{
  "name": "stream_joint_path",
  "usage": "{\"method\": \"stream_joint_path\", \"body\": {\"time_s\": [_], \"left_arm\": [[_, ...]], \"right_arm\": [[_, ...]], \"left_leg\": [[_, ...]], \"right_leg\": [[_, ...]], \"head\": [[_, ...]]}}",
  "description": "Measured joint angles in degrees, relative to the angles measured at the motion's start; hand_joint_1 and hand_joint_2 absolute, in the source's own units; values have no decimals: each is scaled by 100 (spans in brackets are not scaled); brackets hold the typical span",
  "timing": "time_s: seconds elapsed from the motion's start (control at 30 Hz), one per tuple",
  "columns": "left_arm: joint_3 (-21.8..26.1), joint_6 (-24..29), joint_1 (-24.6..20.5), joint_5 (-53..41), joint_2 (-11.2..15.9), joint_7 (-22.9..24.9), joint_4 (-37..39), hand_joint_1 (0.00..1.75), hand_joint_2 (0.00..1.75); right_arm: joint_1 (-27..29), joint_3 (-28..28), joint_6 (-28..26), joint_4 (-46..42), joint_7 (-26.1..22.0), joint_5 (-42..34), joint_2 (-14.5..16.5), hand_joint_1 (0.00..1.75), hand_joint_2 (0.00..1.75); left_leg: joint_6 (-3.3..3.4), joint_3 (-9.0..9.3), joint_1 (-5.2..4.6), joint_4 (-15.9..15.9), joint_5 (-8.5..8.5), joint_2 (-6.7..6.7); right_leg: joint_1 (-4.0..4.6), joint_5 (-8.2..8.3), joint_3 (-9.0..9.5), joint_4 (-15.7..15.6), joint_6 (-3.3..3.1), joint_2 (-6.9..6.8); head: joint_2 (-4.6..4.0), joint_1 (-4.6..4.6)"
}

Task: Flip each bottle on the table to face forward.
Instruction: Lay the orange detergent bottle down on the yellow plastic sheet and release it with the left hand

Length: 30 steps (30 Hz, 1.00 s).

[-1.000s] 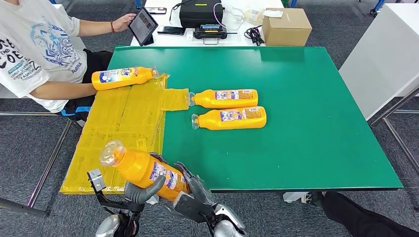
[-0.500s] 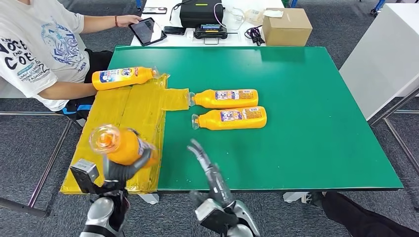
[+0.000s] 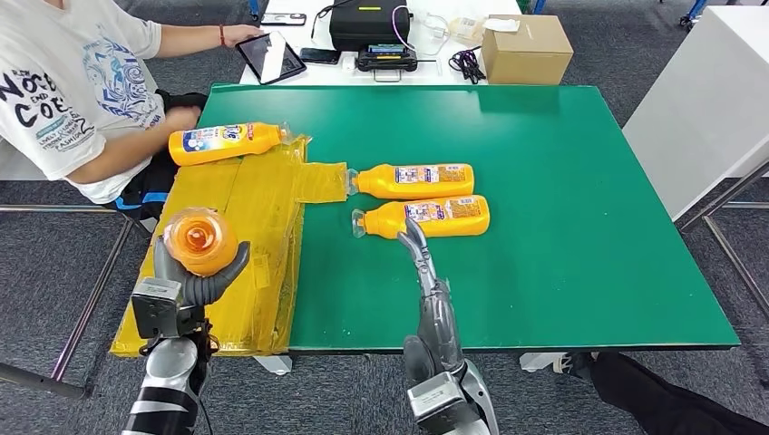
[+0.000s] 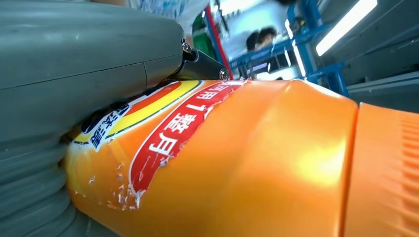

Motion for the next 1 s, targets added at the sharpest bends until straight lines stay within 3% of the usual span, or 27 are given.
{"method": "stream_joint_path", "body": {"time_s": [0.2, 0.3, 0.43, 0.57, 0.7, 1.0], "left_arm": [[391, 1115, -520, -789, 142, -42, 584, 175, 175], [651, 1525, -788, -2034, 265, 95, 1054, 175, 175], [1102, 1596, -1034, -4670, 390, 805, 1700, 175, 175], [1281, 1601, -1162, -6291, 561, 1691, 2330, 175, 175], [1294, 1611, -1267, -6767, 707, 2190, 2900, 175, 175], [1217, 1638, -1579, -6654, 848, 2407, 4035, 175, 175]], "right_arm": [[0, -93, -111, -20, -38, -430, 38, 0, 0], [-9, -152, -100, -3, -39, -613, 65, 0, 0], [-18, -232, -3, 34, -36, -846, 92, 0, 175], [-17, -324, 114, 74, -9, -968, 104, 0, 175], [-17, -371, 186, 120, 66, -966, 122, 0, 175], [-19, -439, 316, 261, 176, -948, 171, 0, 175]], "left_leg": [[-3, 3, 3, 0, 4, 1], [-3, 3, 4, 0, 8, -1], [-3, 2, 3, -1, 8, 2], [-3, 0, 2, 0, 8, 1], [-3, -1, 2, 0, 8, -1], [-3, 2, 2, 0, 8, -6]], "right_leg": [[3, 2, 2, 2, -1, 0], [3, 2, 4, 3, -2, 0], [1, 2, 3, 3, -2, 1], [1, 2, 1, 3, -1, 1], [1, 1, -1, 2, -2, 0], [1, 2, 6, 2, -2, -2]], "head": [[0, 0], [0, 1], [0, 1], [0, 1], [0, 1], [0, 1]]}}
